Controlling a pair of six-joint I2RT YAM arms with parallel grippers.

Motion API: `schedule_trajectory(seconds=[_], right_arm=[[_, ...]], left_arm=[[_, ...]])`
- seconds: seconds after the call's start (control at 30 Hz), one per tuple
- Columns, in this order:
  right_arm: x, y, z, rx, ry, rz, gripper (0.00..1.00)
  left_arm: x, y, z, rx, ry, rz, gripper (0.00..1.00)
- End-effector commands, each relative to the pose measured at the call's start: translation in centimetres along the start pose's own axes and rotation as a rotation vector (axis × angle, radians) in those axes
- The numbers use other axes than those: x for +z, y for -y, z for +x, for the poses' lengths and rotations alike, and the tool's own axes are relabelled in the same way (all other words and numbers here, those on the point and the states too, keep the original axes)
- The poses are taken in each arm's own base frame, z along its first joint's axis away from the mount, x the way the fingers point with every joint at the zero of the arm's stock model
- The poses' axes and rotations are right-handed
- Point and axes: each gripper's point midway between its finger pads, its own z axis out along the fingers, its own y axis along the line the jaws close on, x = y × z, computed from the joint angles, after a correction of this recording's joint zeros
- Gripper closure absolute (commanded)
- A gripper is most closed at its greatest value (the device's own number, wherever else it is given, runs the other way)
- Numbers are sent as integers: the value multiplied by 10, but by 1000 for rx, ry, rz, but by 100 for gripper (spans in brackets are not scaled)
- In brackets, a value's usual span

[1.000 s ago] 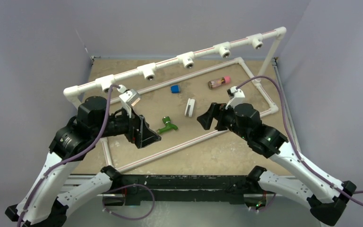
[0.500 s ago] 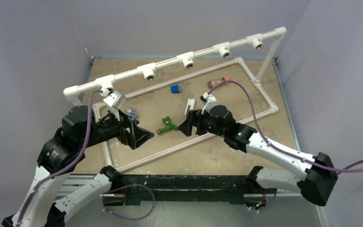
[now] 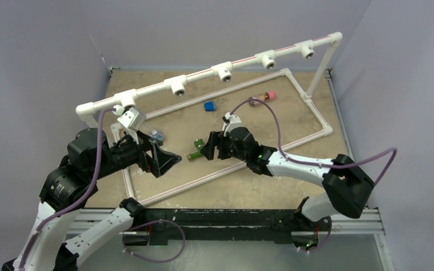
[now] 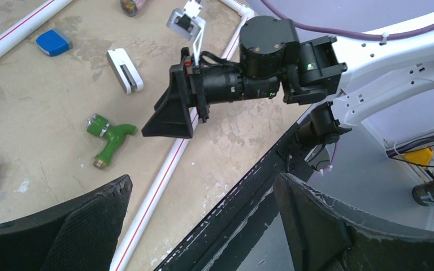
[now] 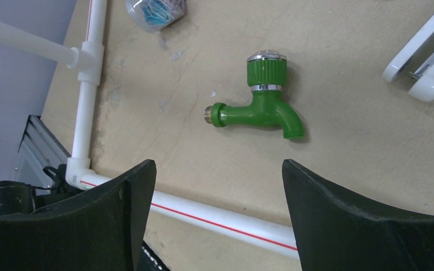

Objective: Install the water faucets

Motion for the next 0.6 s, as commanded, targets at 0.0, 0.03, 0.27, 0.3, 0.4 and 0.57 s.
schedule_trajectory(seconds=[0.0, 0.03, 0.27, 0.3, 0.4, 0.57], right_arm=[[20, -22, -19, -10, 84, -45, 17], [25, -20, -18, -11, 86, -40, 17], [55, -13, -20, -11, 122, 19, 20], [59, -11, -21, -11, 127, 32, 20], [71, -4, -23, -19, 136, 74, 22], [93, 14, -12, -40, 111, 157, 24]], left_arm=[[-6, 4, -13, 27, 46, 0, 4], [-7, 4, -14, 29, 47, -1, 4], [-10, 3, -17, 36, 43, -17, 4], [-11, 3, -18, 37, 43, -17, 4], [-13, 3, -18, 38, 47, -22, 4], [-17, 3, -21, 40, 63, -29, 4]])
